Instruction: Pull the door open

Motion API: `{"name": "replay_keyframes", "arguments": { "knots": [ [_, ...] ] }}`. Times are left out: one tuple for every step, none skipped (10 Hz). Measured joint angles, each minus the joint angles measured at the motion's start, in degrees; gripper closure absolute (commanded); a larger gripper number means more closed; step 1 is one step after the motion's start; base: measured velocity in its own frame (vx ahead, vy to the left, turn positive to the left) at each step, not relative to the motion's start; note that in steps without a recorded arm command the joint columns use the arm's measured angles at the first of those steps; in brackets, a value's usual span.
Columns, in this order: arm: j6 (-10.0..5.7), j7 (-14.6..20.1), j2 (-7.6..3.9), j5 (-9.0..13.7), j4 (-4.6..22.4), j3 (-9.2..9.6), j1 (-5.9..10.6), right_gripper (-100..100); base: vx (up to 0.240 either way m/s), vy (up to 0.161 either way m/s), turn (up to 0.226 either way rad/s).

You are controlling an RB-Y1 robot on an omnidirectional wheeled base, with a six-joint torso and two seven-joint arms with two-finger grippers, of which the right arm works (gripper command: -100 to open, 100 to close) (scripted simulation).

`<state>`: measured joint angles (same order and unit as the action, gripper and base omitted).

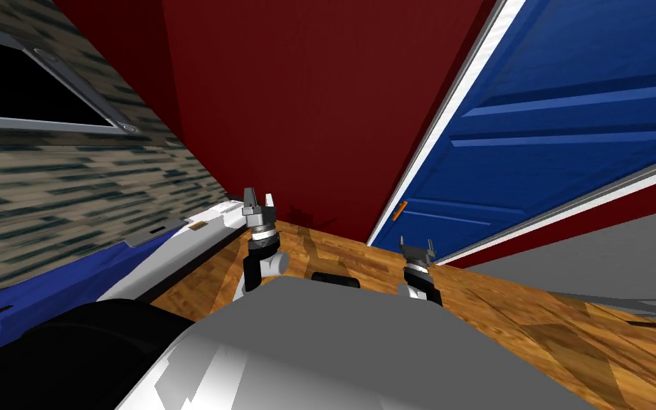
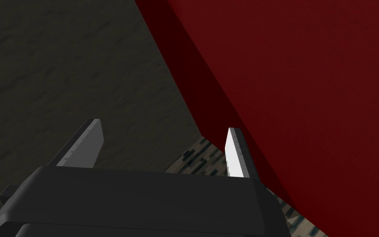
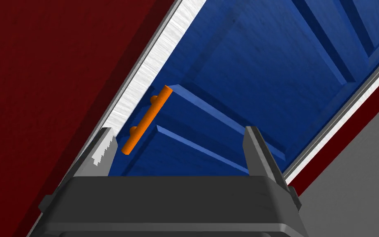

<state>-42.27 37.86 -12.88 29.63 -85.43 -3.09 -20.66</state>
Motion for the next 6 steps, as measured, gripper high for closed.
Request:
{"name": "replay_keyframes", "arguments": {
  "knots": [
    [0.14, 1.1, -0.2, 1.0, 0.9, -0.24, 0.36, -100, 0.036, -0.116, 0.217],
    [0.03, 2.4, -0.57, 2.0, 2.5, -0.39, 0.94, -100, 0.032, -0.12, 0.204],
    [-0.85, 4.0, -0.95, 2.8, 4.6, -0.28, 1.19, -100, 0.021, -0.106, 0.203],
    [-1.47, 5.5, -1.26, 3.7, 5.9, -0.31, 1.26, -100, 0.012, -0.108, 0.183],
    [-1.48, 6.6, -1.41, 4.7, 6.7, -0.45, 1.34, -100, 0.016, -0.093, 0.179],
    [-1.82, 7.7, -1.53, 5.5, 8.1, -0.4, 1.57, -100, 0.015, -0.082, 0.242]
  ]
}}
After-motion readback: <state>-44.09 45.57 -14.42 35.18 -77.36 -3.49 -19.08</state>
